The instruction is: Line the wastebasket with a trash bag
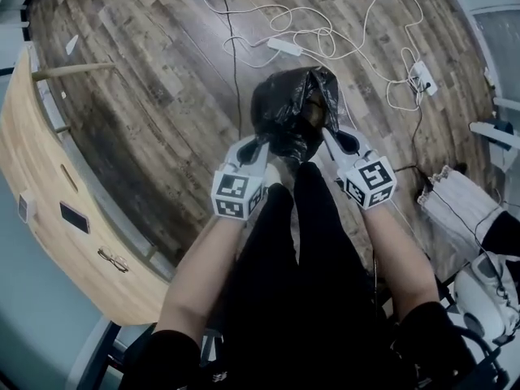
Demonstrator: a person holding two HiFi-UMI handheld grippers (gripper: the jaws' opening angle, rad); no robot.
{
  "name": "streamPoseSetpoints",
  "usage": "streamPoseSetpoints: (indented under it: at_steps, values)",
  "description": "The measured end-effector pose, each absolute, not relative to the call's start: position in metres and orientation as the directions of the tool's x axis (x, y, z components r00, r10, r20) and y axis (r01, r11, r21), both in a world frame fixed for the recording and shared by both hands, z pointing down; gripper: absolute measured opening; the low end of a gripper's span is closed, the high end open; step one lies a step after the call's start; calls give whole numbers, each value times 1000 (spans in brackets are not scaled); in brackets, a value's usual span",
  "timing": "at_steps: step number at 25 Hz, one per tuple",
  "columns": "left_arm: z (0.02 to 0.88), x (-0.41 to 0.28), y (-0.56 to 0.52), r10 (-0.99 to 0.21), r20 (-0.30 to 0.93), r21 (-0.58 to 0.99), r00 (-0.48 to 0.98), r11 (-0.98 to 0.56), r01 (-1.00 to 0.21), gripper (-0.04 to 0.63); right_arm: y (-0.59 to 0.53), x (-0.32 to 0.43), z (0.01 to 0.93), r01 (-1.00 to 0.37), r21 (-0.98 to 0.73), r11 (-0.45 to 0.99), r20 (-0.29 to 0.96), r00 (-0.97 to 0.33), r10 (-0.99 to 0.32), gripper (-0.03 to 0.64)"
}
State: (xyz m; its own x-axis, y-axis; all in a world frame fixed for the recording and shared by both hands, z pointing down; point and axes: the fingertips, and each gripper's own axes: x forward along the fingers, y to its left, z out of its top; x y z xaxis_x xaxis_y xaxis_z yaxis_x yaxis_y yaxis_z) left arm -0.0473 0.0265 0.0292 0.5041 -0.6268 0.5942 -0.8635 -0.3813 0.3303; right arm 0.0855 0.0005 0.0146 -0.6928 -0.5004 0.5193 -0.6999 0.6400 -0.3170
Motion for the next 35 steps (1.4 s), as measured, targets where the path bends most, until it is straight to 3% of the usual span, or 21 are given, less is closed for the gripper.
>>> streamPoseSetpoints:
  at_steps: [14, 35]
  values:
    - [54, -40, 36, -663, 627, 324, 408, -254, -911, 3, 5, 93, 46, -619, -412, 668, 499, -767, -403, 2]
    - [201, -82, 32, -656, 618, 303, 433, -309, -901, 3, 1, 77, 186, -628, -364, 687, 508, -753, -419, 2]
